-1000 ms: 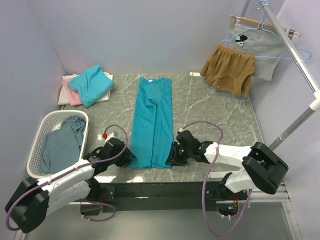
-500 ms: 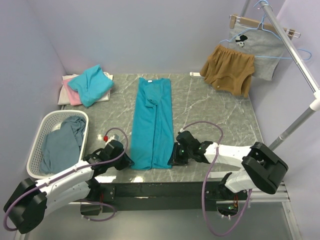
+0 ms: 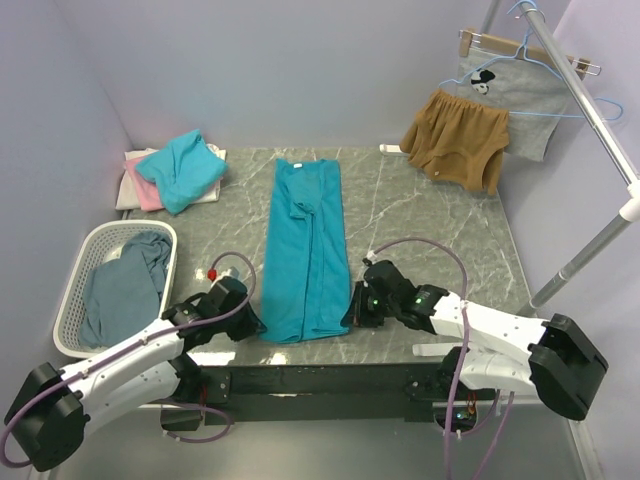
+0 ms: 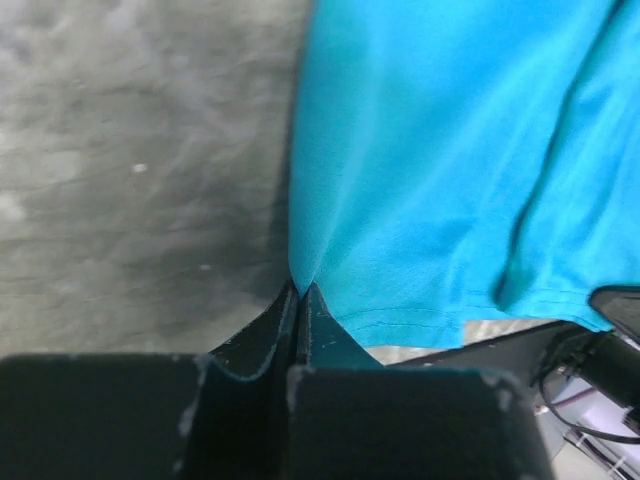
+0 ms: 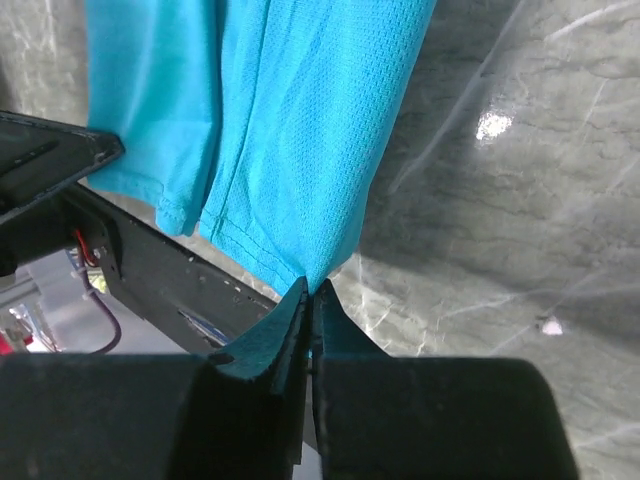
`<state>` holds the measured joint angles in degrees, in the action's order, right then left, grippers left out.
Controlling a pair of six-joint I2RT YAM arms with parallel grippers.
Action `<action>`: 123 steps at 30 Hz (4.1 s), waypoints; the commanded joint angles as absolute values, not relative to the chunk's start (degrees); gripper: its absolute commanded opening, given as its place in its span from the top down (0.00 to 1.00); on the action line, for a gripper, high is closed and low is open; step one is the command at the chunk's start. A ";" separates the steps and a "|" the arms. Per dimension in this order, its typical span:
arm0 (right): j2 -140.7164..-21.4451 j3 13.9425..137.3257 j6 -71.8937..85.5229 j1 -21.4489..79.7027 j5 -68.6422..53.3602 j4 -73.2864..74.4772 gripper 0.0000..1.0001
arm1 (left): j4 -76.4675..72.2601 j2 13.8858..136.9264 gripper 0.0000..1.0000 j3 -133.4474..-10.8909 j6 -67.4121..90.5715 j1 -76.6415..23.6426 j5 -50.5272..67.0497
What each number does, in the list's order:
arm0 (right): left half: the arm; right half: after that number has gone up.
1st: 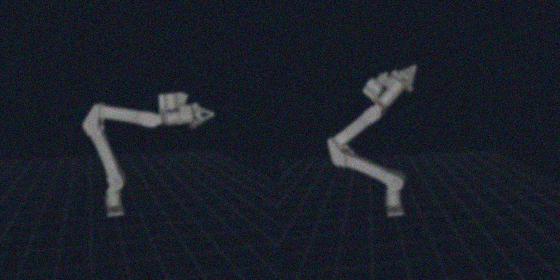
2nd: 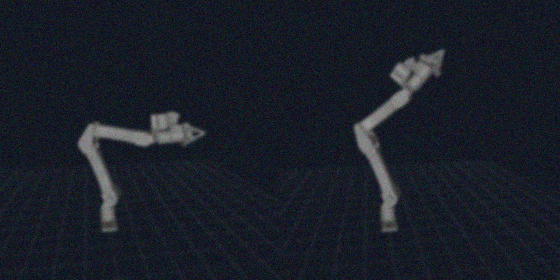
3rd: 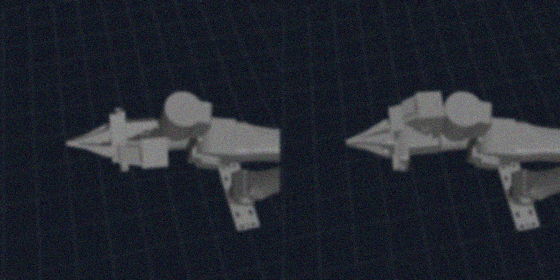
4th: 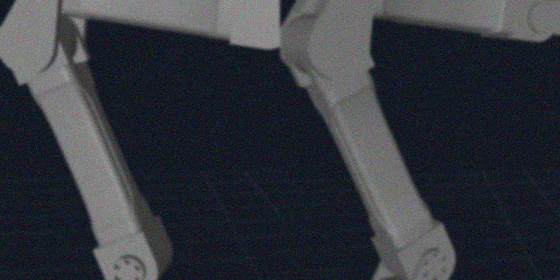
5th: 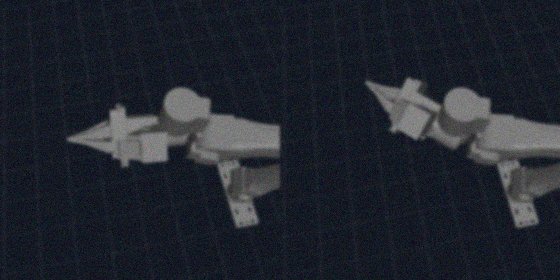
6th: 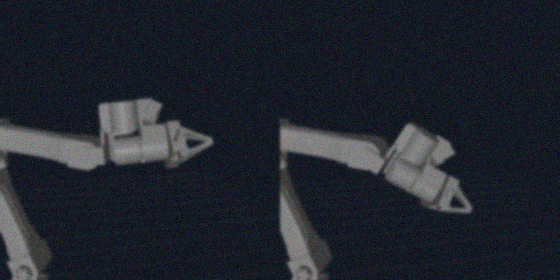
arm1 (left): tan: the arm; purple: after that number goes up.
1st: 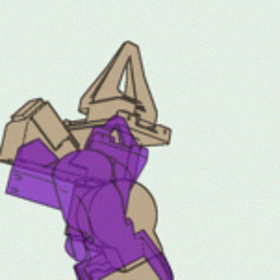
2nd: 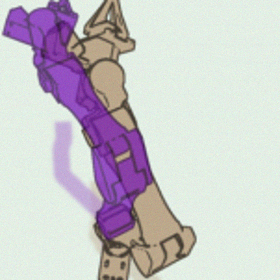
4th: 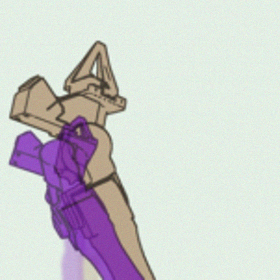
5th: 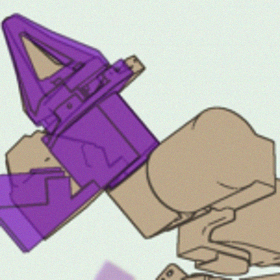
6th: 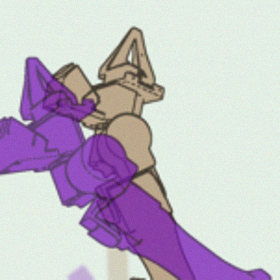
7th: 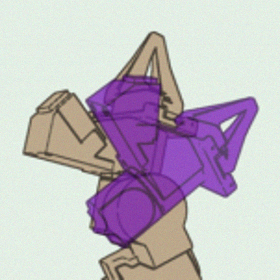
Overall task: Fold and stack the t-shirts
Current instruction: Grab the bottom of the folded rectangular tshirt with both arms, then fold the folded rectangular tshirt in 1/3 of the way
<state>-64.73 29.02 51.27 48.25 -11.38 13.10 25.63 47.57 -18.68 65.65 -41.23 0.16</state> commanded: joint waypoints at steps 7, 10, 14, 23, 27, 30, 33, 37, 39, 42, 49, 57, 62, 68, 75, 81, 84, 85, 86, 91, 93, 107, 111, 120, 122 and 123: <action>-72.06 40.85 43.25 46.41 -7.12 16.97 0.90 | 20.13 59.74 0.99 -30.05 61.79 -41.49 -4.56; -75.84 44.54 40.79 44.30 -7.65 17.14 0.90 | 20.82 64.75 0.99 -35.75 59.86 -41.48 -7.54; -79.80 48.68 37.45 40.61 -9.31 17.49 0.90 | 18.90 69.51 0.99 -39.89 57.66 -40.35 -8.88; -93.32 59.93 30.60 31.65 -14.15 19.33 0.89 | 12.83 83.48 0.99 -49.73 49.93 -31.65 -5.36; -99.92 67.47 27.78 28.92 -16.69 20.65 0.88 | 10.55 89.99 0.99 -54.13 47.82 -28.23 -3.70; -104.58 72.49 26.28 27.16 -17.31 22.49 0.88 | 9.93 94.65 0.99 -57.91 46.50 -25.85 -2.73; -107.92 76.18 25.31 25.67 -17.49 23.64 0.89 | 9.93 98.95 0.99 -61.60 45.44 -23.82 -2.55; -110.65 79.10 24.17 23.82 -17.76 24.69 0.88 | 9.58 104.05 0.99 -65.99 44.39 -21.36 -0.62; -112.32 80.59 24.17 22.77 -17.58 24.78 0.69 | 8.79 105.46 0.93 -67.06 43.42 -20.39 0.60; -112.42 80.43 24.08 21.80 -14.60 24.79 0.29 | 8.79 107.84 0.44 -68.73 42.37 -19.78 2.55; -101.00 73.31 24.08 20.83 -13.44 18.11 0.17 | 8.08 100.12 0.14 -66.45 40.70 -19.42 0.44; -100.37 72.77 25.66 25.04 -21.08 18.11 0.17 | 10.98 91.94 0.12 -65.22 39.73 -19.42 5.87; -103.53 73.04 27.16 26.72 -23.11 15.83 0.17 | 6.60 93.42 0.14 -61.44 40.34 -19.51 14.67; -109.77 77.50 26.28 26.63 -23.12 14.77 0.17 | -4.02 98.87 0.15 -58.71 41.04 -19.42 19.41; -116.54 83.05 23.38 26.28 -21.10 16.70 0.17 | -9.04 103.71 0.16 -62.05 38.24 -19.16 15.57; -117.86 81.57 22.76 25.31 -19.60 15.83 0.17 | -11.33 104.15 0.15 -61.18 39.02 -17.67 11.52; -118.21 80.60 22.94 24.87 -19.42 15.47 0.17 | -14.76 104.23 0.15 -58.98 40.25 -17.23 10.28; -118.56 80.60 22.85 24.79 -19.68 15.38 0.17 | -14.85 104.76 0.15 -59.15 40.43 -17.05 10.37; -118.74 80.42 23.03 24.52 -20.04 15.29 0.17 | -14.77 106.16 0.15 -59.76 40.26 -16.96 10.55; -119.53 80.59 23.11 24.17 -20.48 14.77 0.17 | -14.23 110.30 0.16 -60.82 40.43 -16.96 10.55; -118.83 80.25 23.20 23.91 -20.57 14.15 0.17 | -14.59 110.83 0.16 -60.38 40.08 -16.96 9.67; -105.91 75.41 21.18 22.76 -16.62 11.77 0.16 | -8.54 93.62 0.12 -60.55 37.36 -16.70 1.06; -103.28 74.97 20.66 22.33 -15.12 15.37 0.15 | -1.59 90.53 0.12 -59.95 37.00 -16.70 -1.58; -95.46 63.04 21.71 20.92 -16.70 13.98 0.15 | -6.32 82.27 0.12 -41.59 40.16 -16.70 2.02; -94.05 61.18 22.06 20.74 -17.57 13.10 0.15 | -7.38 81.04 0.12 -38.33 40.34 -16.70 3.33; -93.78 59.78 22.06 20.57 -18.01 12.92 0.15 | -7.56 80.86 0.12 -37.62 40.43 -16.70 3.34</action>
